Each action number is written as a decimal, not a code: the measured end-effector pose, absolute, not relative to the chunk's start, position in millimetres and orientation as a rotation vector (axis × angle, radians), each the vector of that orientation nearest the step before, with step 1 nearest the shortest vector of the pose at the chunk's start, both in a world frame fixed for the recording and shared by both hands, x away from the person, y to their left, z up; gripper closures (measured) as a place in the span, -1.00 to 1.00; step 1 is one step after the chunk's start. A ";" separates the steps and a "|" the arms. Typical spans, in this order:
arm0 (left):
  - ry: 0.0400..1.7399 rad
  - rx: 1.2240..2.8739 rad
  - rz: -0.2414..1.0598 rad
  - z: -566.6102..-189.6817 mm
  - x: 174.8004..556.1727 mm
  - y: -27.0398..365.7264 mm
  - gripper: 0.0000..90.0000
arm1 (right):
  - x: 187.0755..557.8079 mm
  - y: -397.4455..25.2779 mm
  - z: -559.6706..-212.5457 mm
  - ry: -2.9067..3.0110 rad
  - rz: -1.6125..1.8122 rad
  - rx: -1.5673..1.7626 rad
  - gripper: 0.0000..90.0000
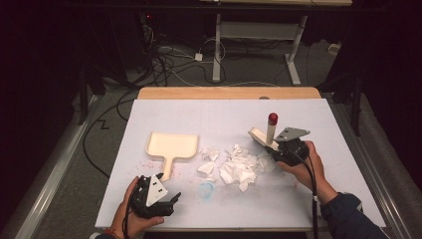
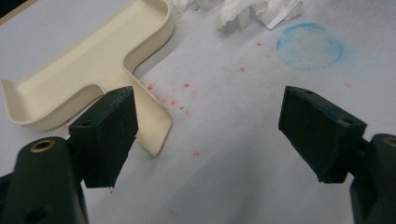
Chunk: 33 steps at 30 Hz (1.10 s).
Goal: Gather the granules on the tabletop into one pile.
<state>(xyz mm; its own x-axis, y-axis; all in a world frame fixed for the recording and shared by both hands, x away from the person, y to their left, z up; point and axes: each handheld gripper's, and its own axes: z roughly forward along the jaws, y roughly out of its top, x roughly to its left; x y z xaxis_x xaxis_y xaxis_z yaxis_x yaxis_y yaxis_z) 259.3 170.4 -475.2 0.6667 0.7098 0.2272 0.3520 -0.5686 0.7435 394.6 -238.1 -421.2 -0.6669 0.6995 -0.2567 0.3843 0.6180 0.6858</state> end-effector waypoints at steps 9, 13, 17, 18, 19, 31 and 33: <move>0.813 2.204 0.673 -475.7 259.6 169.2 -0.58 | 384.3 -217.3 -421.7 2.375 0.918 0.801 0.51; 0.812 2.203 0.670 -475.7 259.3 168.8 -0.58 | 376.8 -203.1 -423.8 2.395 0.909 0.759 0.51; 0.812 2.205 0.669 -475.8 259.4 169.1 -0.58 | 370.1 -195.0 -423.0 2.430 0.961 0.722 0.51; 0.812 2.205 0.668 -475.8 259.4 169.2 -0.58 | 368.7 -193.5 -422.3 2.441 0.976 0.727 0.52; 0.812 2.205 0.668 -475.8 259.2 169.3 -0.58 | 367.9 -192.2 -422.0 2.444 0.996 0.721 0.52; 0.812 2.201 0.672 -475.2 258.7 170.0 -0.58 | 361.6 -203.4 -401.3 2.332 1.095 0.724 0.52; 0.813 2.204 0.671 -475.4 259.0 169.7 -0.58 | 361.6 -207.7 -396.0 2.312 1.127 0.738 0.52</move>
